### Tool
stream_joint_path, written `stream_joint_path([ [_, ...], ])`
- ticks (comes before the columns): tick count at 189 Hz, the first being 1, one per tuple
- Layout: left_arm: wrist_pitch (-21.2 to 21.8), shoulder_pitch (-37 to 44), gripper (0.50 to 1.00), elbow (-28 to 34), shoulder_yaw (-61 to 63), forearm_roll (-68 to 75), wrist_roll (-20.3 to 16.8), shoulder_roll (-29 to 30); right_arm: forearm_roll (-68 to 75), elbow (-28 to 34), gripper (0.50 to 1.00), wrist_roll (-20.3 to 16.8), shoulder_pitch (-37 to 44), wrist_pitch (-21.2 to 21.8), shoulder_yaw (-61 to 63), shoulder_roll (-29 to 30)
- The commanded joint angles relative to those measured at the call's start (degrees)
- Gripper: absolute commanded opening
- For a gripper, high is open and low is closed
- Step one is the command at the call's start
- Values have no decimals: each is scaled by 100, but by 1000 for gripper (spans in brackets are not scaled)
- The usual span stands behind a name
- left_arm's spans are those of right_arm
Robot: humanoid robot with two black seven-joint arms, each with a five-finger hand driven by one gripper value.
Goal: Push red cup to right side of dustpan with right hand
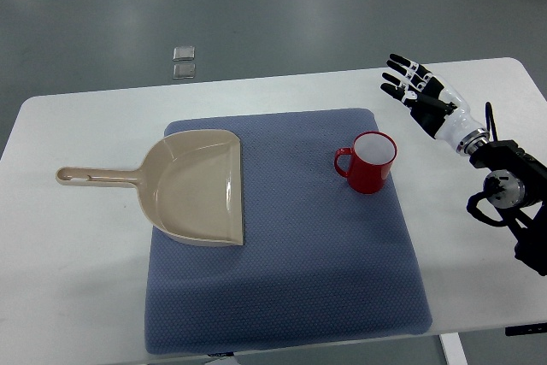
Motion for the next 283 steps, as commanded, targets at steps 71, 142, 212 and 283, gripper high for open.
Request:
stream_joint_path([
  [71,0,-3,1000,2,10,0,0,0,0,0,930,8,-10,17,-61,-3],
  [142,0,-3,1000,2,10,0,0,0,-9,0,932,26,-28,35,-52,-143],
  [212,0,-3,1000,2,10,0,0,0,-185,18,932,333,-195,870,-78,-460],
  [283,0,-3,1000,2,10,0,0,0,-1125,18,930,1001,-397,1346,-70,-574],
])
